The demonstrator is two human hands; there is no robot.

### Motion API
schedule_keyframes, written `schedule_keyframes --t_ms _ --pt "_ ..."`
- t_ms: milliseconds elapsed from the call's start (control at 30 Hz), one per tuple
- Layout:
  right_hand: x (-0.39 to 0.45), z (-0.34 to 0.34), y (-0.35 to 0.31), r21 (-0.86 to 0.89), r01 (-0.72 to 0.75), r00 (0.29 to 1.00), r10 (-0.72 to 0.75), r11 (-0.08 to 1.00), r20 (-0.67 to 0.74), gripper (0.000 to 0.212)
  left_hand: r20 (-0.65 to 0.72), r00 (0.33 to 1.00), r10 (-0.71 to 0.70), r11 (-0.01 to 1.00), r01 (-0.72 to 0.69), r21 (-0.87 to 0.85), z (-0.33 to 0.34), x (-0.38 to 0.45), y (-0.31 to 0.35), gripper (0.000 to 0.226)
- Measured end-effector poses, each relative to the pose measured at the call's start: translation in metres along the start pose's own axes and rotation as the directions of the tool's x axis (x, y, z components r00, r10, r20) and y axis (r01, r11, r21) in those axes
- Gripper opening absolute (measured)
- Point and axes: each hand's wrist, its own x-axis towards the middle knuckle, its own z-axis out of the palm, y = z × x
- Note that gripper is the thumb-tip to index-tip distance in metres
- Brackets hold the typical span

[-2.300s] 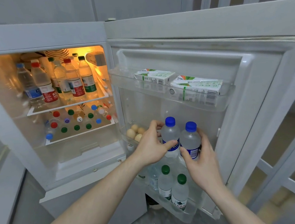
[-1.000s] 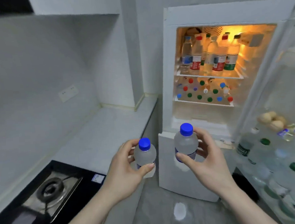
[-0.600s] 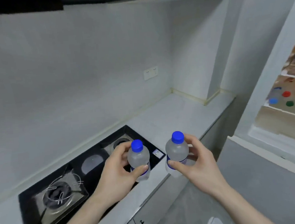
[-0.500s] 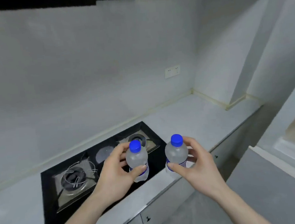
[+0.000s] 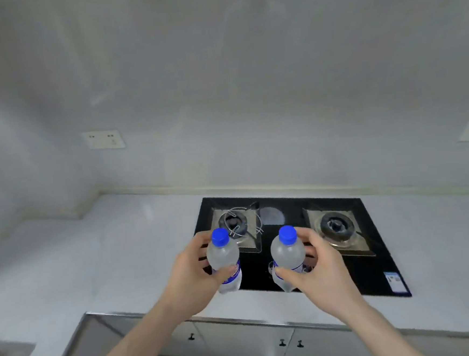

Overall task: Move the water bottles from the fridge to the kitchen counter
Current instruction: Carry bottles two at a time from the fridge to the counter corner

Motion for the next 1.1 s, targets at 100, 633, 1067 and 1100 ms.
schedule_keyframes --t_ms 100,633,1067,1100 --pt "0.016 0.042 -0.016 0.005 0.042 0.992 -0.043 0.999 0.117 0.072 -0.11 0.993 -0.047 0.999 0.049 0.007 -0.041 -0.016 -0.013 0.058" --pt "0.048 0.303 -0.116 0.093 0.114 0.909 -0.142 0.989 0.393 0.067 -0.434 0.884 -0.175 0.979 0.204 0.022 -0.272 -0.098 -0.118 0.058" --pt "0.078 0.493 -0.177 0.081 0.142 0.752 -0.16 0.987 0.639 0.06 -0.637 0.678 -0.368 0.893 0.448 -0.041 -0.4 -0.132 -0.229 0.053" --pt "0.086 0.509 -0.18 0.079 0.148 0.735 -0.164 0.986 0.658 0.059 -0.658 0.653 -0.375 0.882 0.47 -0.036 -0.41 -0.129 -0.239 0.053"
